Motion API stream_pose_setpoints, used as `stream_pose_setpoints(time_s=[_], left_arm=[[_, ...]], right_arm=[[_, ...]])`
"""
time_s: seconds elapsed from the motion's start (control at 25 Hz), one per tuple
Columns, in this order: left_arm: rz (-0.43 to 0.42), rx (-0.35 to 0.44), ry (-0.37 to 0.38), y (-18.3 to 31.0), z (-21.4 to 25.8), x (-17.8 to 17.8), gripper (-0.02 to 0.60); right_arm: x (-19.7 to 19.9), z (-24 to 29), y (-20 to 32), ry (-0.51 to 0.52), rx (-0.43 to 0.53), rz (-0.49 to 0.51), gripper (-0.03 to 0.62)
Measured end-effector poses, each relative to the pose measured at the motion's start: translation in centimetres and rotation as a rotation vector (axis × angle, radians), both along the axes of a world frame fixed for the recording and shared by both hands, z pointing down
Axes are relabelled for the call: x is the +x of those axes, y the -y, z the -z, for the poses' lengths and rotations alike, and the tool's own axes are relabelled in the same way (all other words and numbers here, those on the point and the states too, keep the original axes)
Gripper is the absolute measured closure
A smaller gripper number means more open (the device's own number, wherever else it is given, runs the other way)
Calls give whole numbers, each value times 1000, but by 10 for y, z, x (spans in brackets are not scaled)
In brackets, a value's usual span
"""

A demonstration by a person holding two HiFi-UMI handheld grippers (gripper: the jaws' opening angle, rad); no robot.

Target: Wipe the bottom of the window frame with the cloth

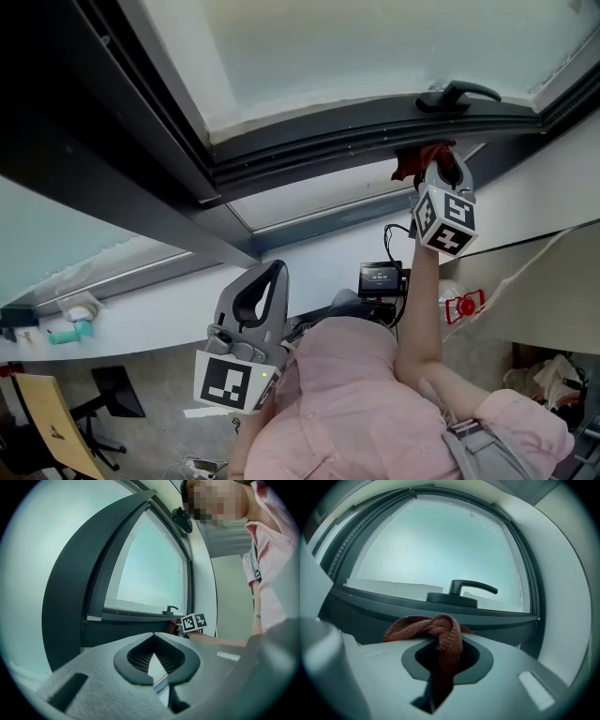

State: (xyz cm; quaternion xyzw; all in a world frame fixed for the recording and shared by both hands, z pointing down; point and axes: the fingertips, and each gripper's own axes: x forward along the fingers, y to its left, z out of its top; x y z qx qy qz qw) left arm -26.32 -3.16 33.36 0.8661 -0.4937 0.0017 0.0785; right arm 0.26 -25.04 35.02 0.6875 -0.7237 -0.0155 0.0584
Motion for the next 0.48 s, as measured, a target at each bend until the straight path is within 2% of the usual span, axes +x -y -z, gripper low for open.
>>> stream_pose_setpoints(time_s=[0.2, 0.48], left_arm=[[23, 10, -5, 1, 3, -4, 584], [-4, 4, -15, 0, 5, 6, 584]], right_arm=[[13, 0, 4, -9, -6, -26, 543], [24, 1, 8, -11, -11, -46, 548]])
